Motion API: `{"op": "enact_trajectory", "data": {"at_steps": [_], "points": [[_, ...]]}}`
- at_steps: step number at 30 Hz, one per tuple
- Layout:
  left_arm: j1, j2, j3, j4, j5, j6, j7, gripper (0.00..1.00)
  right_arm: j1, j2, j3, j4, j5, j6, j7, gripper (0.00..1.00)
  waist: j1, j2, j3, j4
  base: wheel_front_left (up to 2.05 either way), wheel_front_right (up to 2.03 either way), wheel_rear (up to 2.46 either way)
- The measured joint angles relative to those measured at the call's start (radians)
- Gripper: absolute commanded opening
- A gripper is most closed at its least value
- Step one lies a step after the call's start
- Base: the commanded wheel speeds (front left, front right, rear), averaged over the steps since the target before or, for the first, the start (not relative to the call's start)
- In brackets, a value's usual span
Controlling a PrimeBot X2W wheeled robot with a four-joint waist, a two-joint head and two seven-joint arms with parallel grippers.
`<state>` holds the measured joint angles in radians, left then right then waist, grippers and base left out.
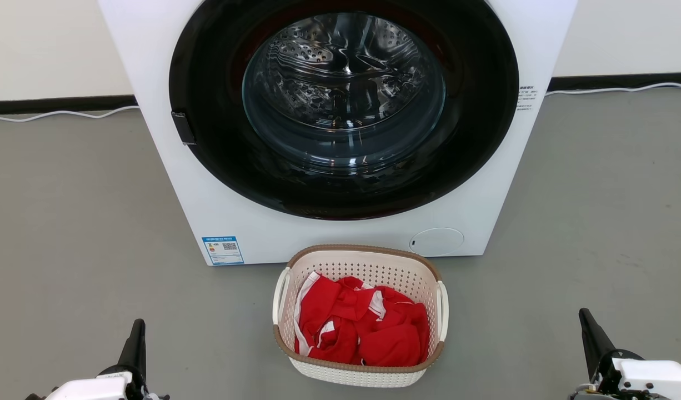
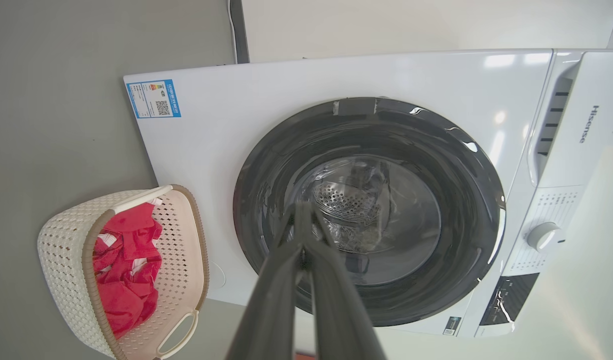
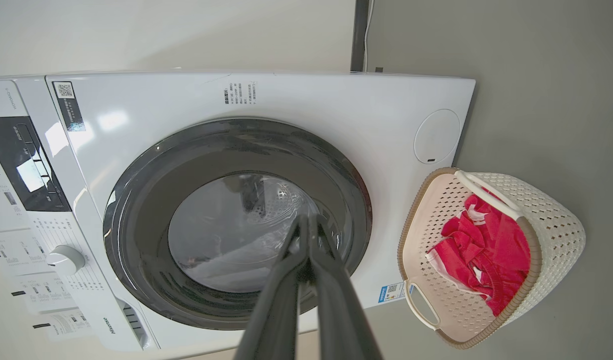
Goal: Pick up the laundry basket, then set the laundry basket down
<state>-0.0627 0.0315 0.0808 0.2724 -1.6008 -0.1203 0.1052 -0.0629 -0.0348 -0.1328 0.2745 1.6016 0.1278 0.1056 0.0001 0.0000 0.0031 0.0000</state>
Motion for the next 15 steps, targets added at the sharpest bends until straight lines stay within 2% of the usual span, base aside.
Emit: {"op": "enact_trajectory", "data": {"at_steps": [15], "points": [[0.000,0.000,0.000,0.000,0.000,0.000,0.000,0.00,0.000,0.000,0.000,0.000,0.000,0.000,0.000,0.00,-0.0001,0.0000,0.000,0.000,0.00,0.00,0.00]]}}
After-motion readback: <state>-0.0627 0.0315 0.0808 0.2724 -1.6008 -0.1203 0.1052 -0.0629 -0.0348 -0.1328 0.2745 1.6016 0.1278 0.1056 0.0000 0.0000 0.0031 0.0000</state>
